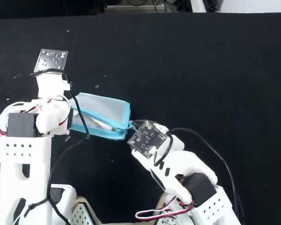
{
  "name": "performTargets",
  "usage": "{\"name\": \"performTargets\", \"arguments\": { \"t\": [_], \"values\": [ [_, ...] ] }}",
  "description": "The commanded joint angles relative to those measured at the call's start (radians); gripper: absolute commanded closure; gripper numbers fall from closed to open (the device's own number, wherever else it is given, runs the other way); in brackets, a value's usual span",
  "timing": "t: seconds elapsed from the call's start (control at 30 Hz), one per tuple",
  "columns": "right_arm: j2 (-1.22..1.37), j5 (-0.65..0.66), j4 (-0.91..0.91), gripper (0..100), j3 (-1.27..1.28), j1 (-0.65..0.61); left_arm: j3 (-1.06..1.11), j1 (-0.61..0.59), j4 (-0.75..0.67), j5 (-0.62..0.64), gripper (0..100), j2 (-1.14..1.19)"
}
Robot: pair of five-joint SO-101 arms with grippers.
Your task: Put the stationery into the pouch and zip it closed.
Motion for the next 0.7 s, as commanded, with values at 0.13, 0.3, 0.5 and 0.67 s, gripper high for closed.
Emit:
{"name": "performTargets", "arguments": {
  "t": [0.13,0.3,0.5,0.67],
  "values": [
    [-0.191,0.071,0.146,98.8,-0.054,-0.008,-0.015,0.005,-0.014,-0.012,97,-0.014],
    [-0.381,0.071,0.224,98.3,-0.022,-0.012,-0.013,0.005,-0.014,-0.012,97,-0.014],
    [-0.392,-0.06,0.087,87.6,0.125,-0.011,-0.013,0.007,-0.012,-0.012,97,-0.021],
    [-0.394,-0.081,0.02,87.1,0.153,-0.011,-0.012,0.007,-0.012,-0.012,97,-0.021]
  ]
}}
